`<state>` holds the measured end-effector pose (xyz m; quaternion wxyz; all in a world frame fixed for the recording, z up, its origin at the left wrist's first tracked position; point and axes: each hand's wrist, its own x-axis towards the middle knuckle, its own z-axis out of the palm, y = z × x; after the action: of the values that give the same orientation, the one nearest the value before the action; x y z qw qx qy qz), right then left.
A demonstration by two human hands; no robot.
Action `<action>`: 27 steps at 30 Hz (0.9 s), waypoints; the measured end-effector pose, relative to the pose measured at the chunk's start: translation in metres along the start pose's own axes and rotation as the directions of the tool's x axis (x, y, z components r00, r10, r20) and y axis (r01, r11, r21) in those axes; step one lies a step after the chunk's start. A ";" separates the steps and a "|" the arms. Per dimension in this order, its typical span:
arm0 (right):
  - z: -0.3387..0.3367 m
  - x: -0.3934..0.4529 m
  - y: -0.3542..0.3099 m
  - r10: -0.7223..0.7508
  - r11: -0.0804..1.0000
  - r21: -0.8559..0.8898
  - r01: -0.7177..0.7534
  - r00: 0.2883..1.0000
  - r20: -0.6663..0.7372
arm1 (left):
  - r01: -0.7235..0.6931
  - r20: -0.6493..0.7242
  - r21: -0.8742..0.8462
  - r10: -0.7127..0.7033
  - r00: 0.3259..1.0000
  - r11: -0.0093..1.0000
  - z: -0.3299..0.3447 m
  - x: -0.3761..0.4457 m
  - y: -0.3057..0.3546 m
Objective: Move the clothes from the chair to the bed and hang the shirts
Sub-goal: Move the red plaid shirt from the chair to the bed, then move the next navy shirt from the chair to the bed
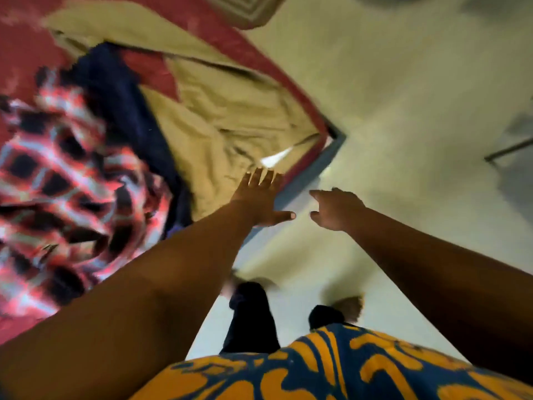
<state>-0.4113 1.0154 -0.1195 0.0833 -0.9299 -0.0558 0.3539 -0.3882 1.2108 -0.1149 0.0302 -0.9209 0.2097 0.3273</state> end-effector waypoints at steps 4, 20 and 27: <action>0.008 -0.065 0.139 0.184 0.982 0.062 -0.181 0.981 -0.058 | -0.193 -0.009 0.081 0.194 0.981 0.978 -0.042 0.055 0.142; -0.058 -0.236 0.479 0.726 0.643 0.486 -0.591 0.673 -0.141 | -0.614 0.032 0.451 0.675 0.737 0.648 -0.214 0.171 0.553; -0.156 -0.238 0.588 0.774 0.617 0.493 -0.614 0.587 -0.237 | -0.662 -0.029 0.424 0.740 0.672 0.618 -0.313 0.250 0.662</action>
<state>-0.4580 0.3821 0.0348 0.1138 -0.8955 0.4041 0.1479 -0.2976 0.4563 0.0308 0.0550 -0.7679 0.6147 0.1714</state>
